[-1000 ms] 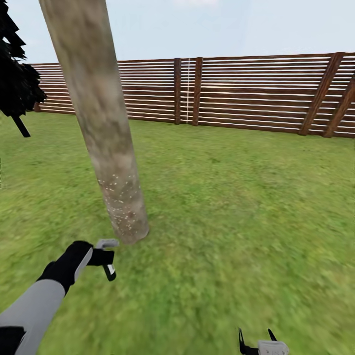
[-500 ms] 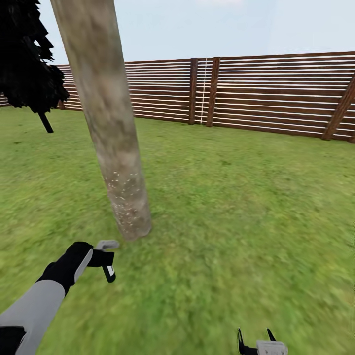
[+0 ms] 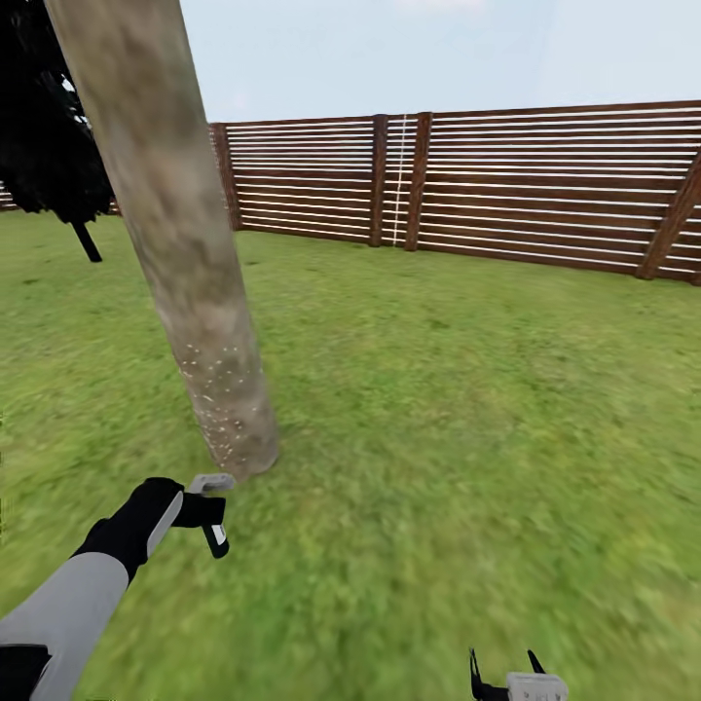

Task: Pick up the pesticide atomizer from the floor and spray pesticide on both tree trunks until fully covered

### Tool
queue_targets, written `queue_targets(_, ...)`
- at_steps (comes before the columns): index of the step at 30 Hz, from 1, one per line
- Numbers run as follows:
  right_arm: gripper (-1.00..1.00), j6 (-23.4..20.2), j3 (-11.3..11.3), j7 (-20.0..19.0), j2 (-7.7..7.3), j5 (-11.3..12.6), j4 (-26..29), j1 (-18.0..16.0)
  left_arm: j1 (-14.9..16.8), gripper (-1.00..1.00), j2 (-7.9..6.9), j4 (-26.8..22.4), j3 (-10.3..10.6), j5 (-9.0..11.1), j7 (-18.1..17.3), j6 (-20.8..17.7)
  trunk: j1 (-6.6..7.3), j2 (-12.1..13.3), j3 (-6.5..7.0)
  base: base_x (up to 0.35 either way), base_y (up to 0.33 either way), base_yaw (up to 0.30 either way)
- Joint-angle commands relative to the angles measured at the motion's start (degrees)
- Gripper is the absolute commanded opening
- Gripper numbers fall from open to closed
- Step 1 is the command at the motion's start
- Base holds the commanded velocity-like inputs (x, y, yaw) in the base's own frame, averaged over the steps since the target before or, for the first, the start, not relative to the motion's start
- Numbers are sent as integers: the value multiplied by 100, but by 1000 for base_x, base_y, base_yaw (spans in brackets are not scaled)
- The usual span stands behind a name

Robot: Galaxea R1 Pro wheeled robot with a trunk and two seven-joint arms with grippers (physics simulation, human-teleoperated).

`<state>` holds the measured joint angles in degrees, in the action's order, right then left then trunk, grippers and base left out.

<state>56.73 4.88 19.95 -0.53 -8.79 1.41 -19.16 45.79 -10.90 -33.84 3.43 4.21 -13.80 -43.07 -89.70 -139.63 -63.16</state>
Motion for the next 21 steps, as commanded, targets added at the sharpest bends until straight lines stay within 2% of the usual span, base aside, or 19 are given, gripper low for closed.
queue_targets(1, 100, 0, 0, 0, 0, 0, 0, 0, 0, -100, 0, 0, 0, 1, 0, 0, 0, 0, 0, 96, -273, 230)
queue_targets(21, 100, 1, 2, 0, 0, 0, 0, 0, 0, -100, 0, 0, 0, 1, 0, 0, 0, 0, 0, 96, -273, 271)
